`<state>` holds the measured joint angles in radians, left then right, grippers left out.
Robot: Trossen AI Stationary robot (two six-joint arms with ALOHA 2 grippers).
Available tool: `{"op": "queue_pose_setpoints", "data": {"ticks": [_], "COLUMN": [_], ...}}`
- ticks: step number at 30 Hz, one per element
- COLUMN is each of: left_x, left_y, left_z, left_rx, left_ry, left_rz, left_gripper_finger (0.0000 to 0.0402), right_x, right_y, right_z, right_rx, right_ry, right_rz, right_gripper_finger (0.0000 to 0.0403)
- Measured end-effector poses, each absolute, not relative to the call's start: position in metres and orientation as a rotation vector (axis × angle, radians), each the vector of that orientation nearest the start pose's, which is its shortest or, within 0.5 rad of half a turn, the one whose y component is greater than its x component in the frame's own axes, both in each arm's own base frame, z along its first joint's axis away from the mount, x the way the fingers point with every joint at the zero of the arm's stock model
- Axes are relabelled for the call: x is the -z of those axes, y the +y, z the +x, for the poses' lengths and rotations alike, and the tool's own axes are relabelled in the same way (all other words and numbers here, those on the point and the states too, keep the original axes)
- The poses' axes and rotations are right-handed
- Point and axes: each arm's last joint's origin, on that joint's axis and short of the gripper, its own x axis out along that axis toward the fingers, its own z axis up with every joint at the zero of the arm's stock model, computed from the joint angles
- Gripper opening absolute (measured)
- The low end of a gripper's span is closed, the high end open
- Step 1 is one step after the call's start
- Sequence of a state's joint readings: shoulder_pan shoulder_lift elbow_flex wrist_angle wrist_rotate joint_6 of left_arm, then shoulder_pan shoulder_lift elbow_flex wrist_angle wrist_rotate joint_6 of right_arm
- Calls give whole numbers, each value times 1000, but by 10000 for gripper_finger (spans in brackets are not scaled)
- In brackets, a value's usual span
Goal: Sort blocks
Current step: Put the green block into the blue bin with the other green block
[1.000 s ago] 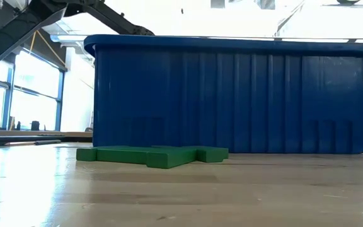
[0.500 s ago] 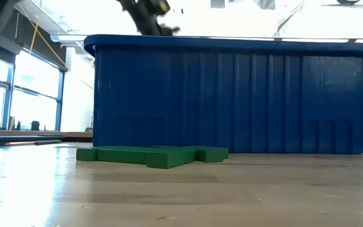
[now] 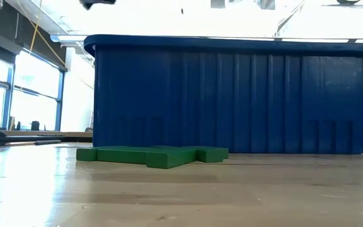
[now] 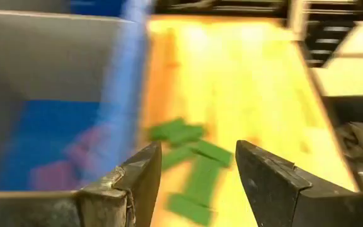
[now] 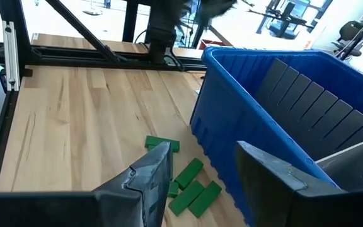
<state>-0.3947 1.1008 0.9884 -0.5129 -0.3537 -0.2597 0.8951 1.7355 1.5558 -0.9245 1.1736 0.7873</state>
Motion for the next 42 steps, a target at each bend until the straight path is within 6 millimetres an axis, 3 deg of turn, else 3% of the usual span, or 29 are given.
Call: {"op": "queue_pose_setpoints", "data": {"ticks": [4,8,12,18,23,42], "left_x": [-256,-195,-154,-108,-94,-94], "left_y": [-129,-159,-174,-174,-172,-150], "left_z": [180,160,163,182,195,223], "left_rx": [-23,-84,-201,-353,-398,-332], "left_ry": [446,421,436,505,478,580], "left_rz": [-59,12,70,-47,-79,-28], "left_gripper_finger": [197,197,197,197,197,197], "right_x": [-309,-309,-309,-309,-308,-308], "right_y": [256,253,249,245,245,246], "right_z": [241,245,249,255,256,256], "right_rx": [436,452,468,480,462,452], "right_ry": [411,407,407,410,433,435], "right_rz": [-186,-165,-156,-131,-118,-35], "right_gripper_finger": [171,171,171,171,171,171]}}
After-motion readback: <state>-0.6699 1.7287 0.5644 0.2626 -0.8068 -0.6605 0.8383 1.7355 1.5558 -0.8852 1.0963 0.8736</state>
